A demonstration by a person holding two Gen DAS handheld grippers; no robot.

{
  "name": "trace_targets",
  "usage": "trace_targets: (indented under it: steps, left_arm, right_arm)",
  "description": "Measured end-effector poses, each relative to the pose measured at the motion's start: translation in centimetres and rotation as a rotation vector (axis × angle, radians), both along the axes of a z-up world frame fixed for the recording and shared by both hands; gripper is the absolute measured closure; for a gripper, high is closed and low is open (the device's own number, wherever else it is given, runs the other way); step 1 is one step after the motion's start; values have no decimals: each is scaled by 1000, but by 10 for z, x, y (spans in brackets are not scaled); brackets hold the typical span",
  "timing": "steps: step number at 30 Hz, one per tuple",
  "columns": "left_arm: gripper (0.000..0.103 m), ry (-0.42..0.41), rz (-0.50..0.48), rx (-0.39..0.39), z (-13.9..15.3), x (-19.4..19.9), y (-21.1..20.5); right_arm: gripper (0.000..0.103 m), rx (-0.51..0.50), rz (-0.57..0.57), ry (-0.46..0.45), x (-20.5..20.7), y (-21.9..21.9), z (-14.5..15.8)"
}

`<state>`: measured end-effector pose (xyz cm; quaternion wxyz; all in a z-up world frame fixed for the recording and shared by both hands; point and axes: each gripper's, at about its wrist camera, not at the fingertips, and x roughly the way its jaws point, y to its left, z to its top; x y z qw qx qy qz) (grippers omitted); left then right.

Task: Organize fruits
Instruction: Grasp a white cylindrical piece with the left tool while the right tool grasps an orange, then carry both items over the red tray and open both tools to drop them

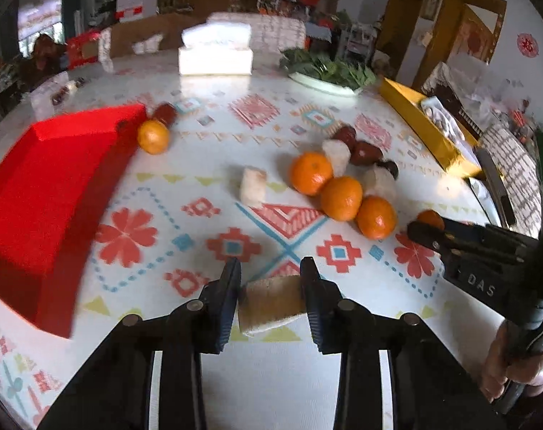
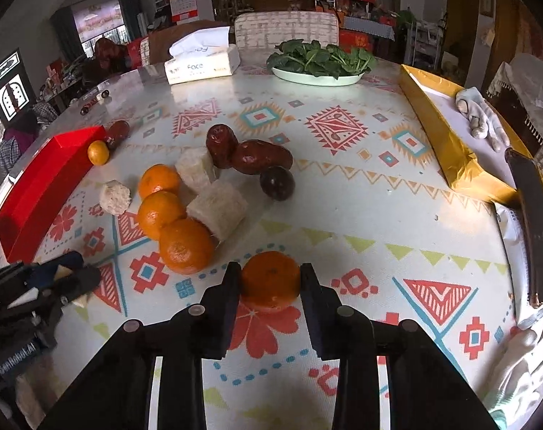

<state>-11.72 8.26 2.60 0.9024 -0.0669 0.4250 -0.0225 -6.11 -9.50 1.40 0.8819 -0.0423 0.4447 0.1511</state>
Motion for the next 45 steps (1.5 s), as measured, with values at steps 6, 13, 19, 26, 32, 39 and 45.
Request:
trace_targets:
  steps: [6, 13, 19, 26, 32, 39, 45]
  left_arm:
    - [70, -91, 91, 54, 25, -14, 30]
    - [70, -162, 233, 88, 46, -23, 93]
    - [70, -184, 377, 130, 51, -29, 158]
    - [70, -170, 520, 191, 43, -27, 219]
    - [70, -143, 548, 192, 29, -20, 244]
    - [70, -131, 546, 198, 19, -14, 249]
    - [64, -154, 570, 242, 20, -16, 242]
  right_arm:
    - [67, 36, 24, -56, -15, 10, 28]
    - [67, 132, 196, -106, -25, 78, 74]
    - [67, 226, 398, -40, -21, 173, 80]
    - [67, 240, 531, 27, -15, 264, 57]
    - [67, 201, 557, 63, -7, 300, 35]
    - [65, 176, 553, 72, -2, 310, 23]
    - [65, 199, 548, 85, 1, 305, 20]
